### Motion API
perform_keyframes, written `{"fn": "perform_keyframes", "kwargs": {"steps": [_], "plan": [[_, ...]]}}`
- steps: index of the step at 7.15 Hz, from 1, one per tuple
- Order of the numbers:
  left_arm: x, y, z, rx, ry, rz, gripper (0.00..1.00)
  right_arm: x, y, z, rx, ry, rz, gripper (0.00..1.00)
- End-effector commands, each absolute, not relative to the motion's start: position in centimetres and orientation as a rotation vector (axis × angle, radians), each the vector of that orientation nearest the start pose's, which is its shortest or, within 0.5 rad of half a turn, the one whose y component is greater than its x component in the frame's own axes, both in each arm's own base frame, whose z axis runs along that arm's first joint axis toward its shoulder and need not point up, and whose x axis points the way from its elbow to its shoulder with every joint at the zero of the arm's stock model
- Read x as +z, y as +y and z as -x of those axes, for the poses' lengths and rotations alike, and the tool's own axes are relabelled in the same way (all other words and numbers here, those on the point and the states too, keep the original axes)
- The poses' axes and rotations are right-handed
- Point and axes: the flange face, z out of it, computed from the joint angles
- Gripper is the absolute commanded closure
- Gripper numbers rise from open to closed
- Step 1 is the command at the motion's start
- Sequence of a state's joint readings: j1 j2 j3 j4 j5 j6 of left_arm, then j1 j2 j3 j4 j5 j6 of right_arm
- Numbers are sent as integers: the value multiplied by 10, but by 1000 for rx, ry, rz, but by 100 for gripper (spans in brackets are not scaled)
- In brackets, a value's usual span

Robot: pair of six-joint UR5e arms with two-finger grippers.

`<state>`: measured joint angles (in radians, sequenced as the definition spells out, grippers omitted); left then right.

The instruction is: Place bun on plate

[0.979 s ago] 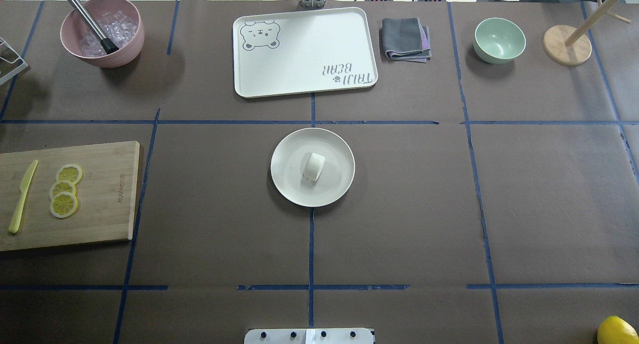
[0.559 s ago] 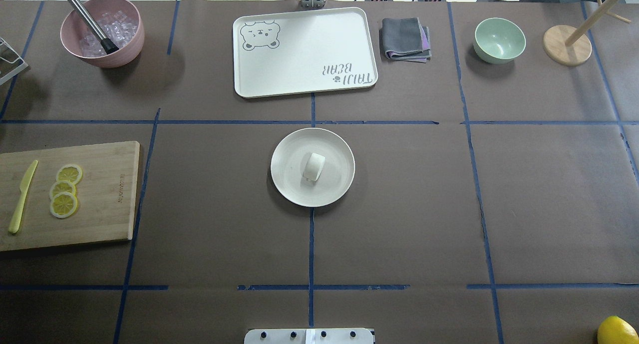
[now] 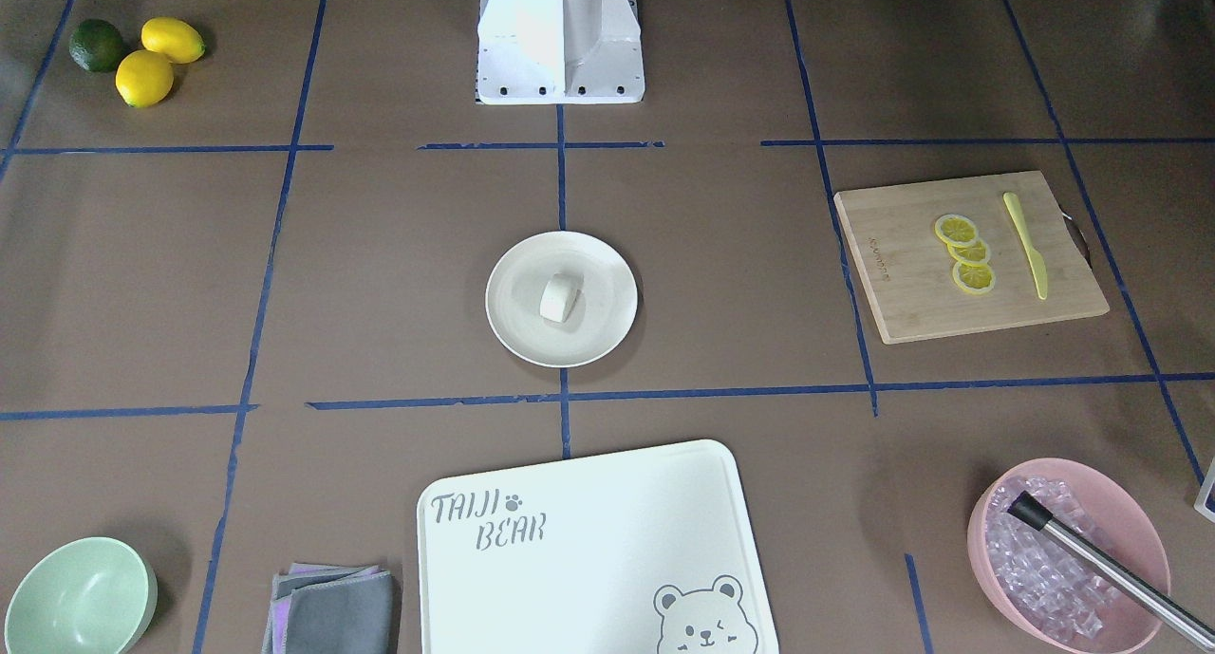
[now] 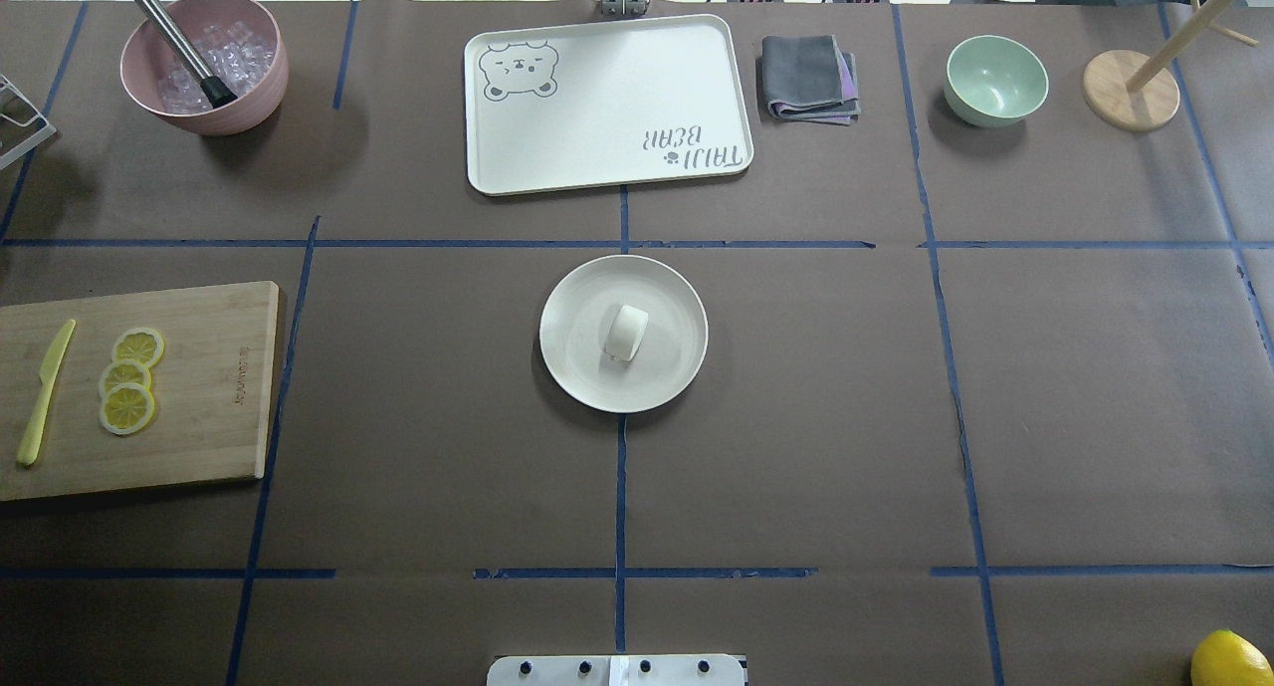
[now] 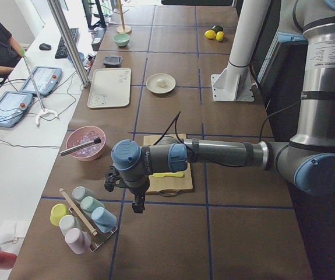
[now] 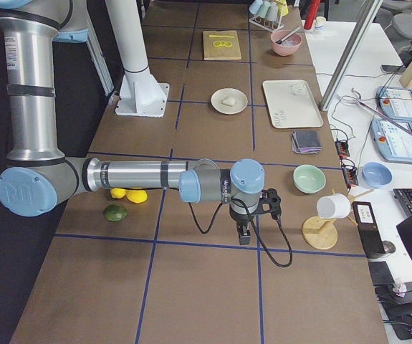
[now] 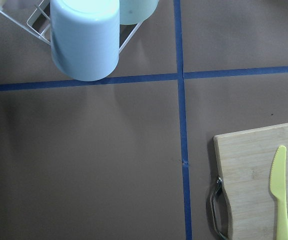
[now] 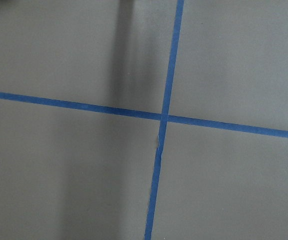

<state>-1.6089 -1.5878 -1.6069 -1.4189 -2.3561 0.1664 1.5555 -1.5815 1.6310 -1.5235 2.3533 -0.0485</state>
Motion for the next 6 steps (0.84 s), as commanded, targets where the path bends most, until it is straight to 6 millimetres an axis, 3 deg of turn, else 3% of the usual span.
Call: {"fn": "perform_keyframes", "kwargs": {"steps": [1, 6], "plan": [[644, -491, 82, 85, 788, 8, 0, 631, -493, -56, -101, -780, -104, 0], [645, -490, 82, 86, 789, 9, 0, 630, -492, -57, -107, -771, -110, 0]]}}
